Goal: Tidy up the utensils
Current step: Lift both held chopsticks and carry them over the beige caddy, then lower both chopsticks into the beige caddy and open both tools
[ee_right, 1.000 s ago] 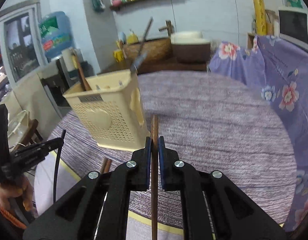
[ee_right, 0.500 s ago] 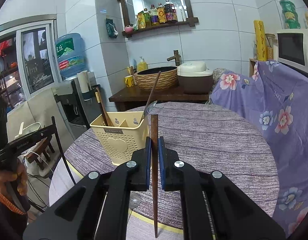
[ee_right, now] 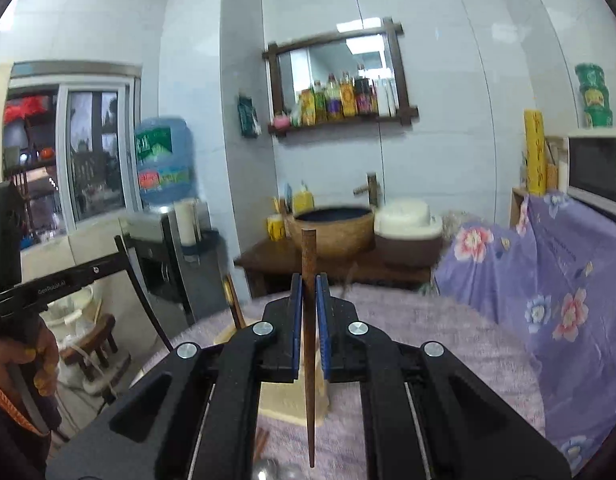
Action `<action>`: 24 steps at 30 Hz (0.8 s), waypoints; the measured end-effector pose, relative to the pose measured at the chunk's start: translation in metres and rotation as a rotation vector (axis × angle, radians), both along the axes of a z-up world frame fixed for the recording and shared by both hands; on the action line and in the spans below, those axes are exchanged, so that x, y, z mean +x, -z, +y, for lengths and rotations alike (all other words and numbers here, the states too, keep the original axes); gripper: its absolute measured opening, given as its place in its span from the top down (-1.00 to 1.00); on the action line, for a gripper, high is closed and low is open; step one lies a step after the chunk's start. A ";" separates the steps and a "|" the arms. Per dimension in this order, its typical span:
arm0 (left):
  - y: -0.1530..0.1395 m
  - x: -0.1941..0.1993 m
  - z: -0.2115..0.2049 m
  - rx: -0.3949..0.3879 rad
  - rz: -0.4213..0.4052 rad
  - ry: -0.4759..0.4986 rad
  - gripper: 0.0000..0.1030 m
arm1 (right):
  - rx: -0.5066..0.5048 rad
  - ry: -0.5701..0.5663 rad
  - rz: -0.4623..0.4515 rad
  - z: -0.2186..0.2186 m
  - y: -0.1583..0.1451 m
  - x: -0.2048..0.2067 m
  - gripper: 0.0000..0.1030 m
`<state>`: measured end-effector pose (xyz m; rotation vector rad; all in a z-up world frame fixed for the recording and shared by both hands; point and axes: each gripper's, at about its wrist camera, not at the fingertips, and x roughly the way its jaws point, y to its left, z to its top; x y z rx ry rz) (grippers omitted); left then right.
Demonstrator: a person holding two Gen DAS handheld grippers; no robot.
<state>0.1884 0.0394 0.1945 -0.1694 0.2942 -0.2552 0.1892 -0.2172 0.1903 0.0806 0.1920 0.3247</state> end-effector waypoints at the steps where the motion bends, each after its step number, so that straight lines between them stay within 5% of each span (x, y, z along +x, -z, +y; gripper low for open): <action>1: -0.009 0.005 0.000 -0.013 -0.014 -0.007 0.84 | 0.011 0.004 -0.030 0.003 -0.008 0.001 0.85; 6: -0.032 0.026 -0.008 -0.052 -0.064 -0.042 0.84 | 0.053 0.102 -0.178 0.021 -0.037 0.015 0.85; 10: -0.026 0.045 -0.022 -0.022 -0.085 -0.094 0.84 | 0.047 0.127 -0.216 0.040 -0.033 0.035 0.85; 24: 0.071 0.077 -0.041 0.070 0.117 -0.082 0.84 | 0.057 0.081 0.082 0.043 0.053 0.096 0.84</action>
